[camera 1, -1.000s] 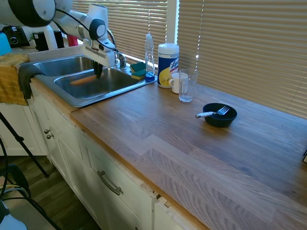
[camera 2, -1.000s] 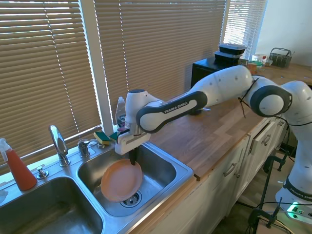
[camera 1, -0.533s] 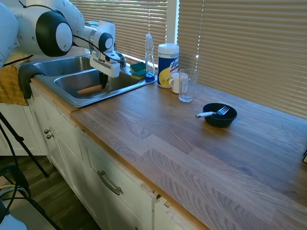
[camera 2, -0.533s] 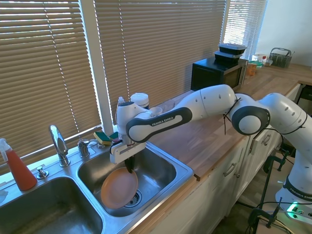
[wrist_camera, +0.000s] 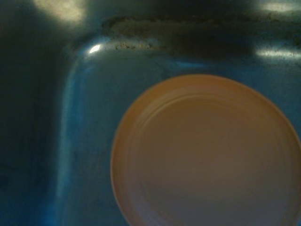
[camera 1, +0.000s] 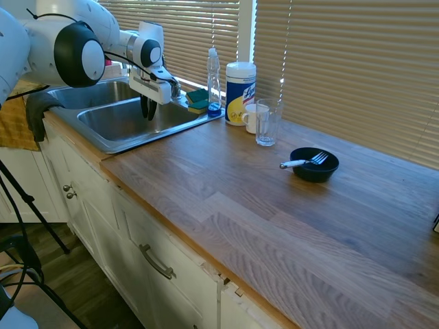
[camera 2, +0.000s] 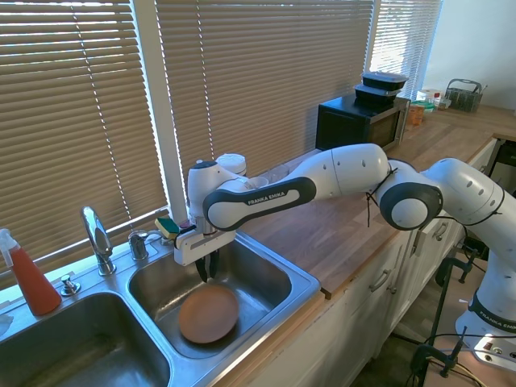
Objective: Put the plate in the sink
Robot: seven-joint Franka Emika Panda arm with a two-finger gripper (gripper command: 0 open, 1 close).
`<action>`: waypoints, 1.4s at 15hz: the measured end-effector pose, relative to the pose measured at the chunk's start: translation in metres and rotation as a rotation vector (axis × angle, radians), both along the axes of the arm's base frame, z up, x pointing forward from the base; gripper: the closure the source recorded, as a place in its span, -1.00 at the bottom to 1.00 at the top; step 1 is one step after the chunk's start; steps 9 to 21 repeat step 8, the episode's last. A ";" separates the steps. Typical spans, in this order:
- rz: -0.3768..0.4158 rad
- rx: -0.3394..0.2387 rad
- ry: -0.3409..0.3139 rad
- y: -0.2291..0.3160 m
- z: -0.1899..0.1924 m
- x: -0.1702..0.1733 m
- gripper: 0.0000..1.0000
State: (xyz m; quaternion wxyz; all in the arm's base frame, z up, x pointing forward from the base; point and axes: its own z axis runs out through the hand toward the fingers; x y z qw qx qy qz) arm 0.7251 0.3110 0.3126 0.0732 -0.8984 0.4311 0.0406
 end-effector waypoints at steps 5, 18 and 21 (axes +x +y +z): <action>-0.028 0.017 -0.048 0.001 0.025 -0.004 -1.00; -0.054 0.018 -0.056 0.000 0.045 -0.018 -1.00; -0.054 0.018 -0.056 0.000 0.045 -0.018 -1.00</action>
